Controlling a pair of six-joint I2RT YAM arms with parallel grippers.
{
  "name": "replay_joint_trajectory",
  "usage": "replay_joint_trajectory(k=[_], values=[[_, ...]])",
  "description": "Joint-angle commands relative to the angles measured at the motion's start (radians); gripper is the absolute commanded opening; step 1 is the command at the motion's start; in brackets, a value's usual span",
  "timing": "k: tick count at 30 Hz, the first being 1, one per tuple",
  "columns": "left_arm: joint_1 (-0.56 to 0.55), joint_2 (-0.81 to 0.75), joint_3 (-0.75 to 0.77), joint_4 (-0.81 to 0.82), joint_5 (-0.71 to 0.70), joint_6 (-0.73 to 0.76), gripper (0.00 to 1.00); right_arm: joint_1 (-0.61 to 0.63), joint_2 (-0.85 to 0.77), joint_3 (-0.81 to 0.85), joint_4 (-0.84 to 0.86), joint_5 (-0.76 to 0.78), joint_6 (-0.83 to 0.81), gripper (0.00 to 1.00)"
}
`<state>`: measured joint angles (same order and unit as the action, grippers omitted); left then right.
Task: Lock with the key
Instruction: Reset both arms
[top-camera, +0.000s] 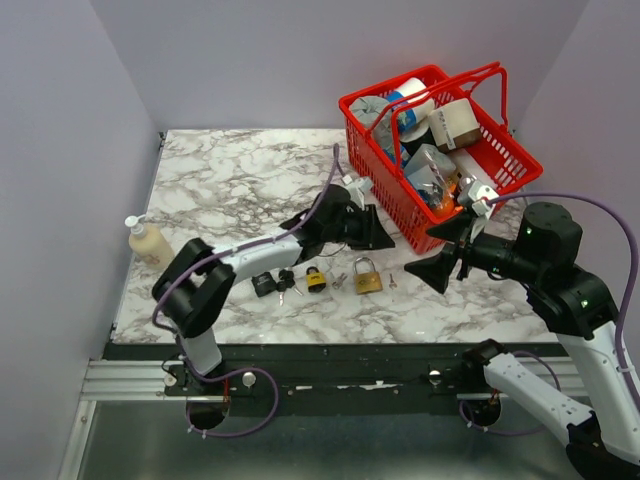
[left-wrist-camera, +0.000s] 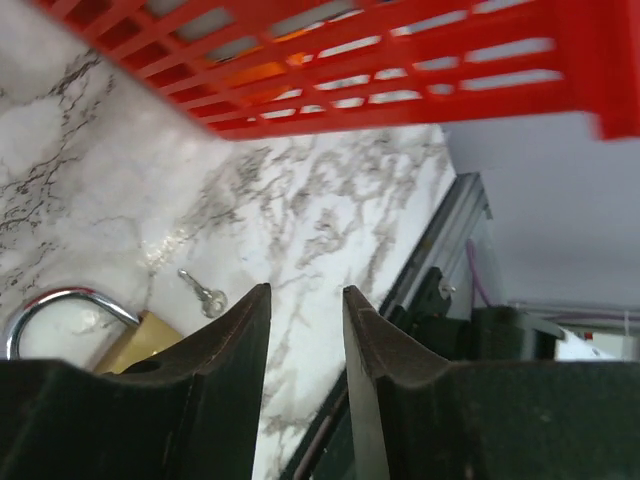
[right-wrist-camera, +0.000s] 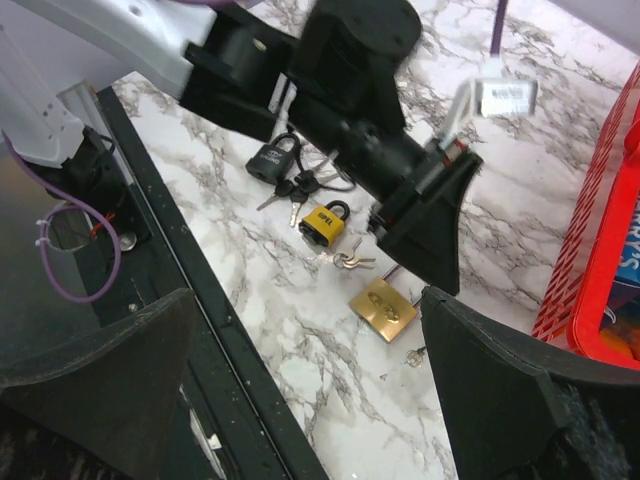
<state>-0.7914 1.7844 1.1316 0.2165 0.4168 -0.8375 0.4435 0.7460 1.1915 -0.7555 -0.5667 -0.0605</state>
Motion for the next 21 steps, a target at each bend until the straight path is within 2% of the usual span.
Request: replay_joint_trajectory(k=[1, 4, 5, 6, 8, 9, 10, 12, 14, 16, 17, 21], values=[[0.066, -0.262, -0.048, -0.176, 0.037, 0.161, 0.50, -0.002, 0.001, 0.016, 0.018, 0.028, 0.022, 1.00], [0.193, -0.414, -0.070, -0.320, 0.112, 0.279, 0.64, -0.002, 0.001, 0.010, 0.038, 0.066, 0.045, 1.00], [0.240, -0.445, -0.064, -0.359, 0.128, 0.357, 0.77, -0.003, 0.004, 0.010, 0.047, 0.082, 0.053, 1.00], [0.326, -0.471, -0.053, -0.403, 0.157, 0.415, 0.85, -0.002, 0.004, 0.010, 0.051, 0.112, 0.059, 1.00], [0.418, -0.522, 0.023, -0.558, 0.169, 0.501, 0.99, -0.002, 0.004, 0.010, 0.061, 0.134, 0.091, 1.00], [0.461, -0.529, 0.054, -0.606, 0.184, 0.574, 0.99, -0.003, 0.004, 0.011, 0.064, 0.146, 0.106, 1.00], [0.547, -0.531, 0.092, -0.720, 0.203, 0.603, 0.99, -0.002, 0.006, 0.013, 0.062, 0.174, 0.114, 1.00], [0.627, -0.517, 0.209, -0.834, 0.238, 0.656, 0.99, -0.002, 0.009, 0.017, 0.059, 0.208, 0.143, 1.00], [0.711, -0.482, 0.325, -1.027, 0.203, 0.733, 0.99, -0.003, 0.013, 0.014, 0.051, 0.270, 0.162, 1.00], [0.741, -0.473, 0.375, -1.113, 0.147, 0.776, 0.99, -0.028, 0.000, -0.010, 0.053, 0.316, 0.175, 1.00], [0.748, -0.479, 0.385, -1.147, 0.041, 0.778, 0.99, -0.041, -0.007, -0.026, 0.056, 0.333, 0.185, 1.00], [0.748, -0.526, 0.329, -1.171, -0.102, 0.785, 0.99, -0.107, -0.051, -0.107, 0.059, 0.387, 0.214, 1.00]])
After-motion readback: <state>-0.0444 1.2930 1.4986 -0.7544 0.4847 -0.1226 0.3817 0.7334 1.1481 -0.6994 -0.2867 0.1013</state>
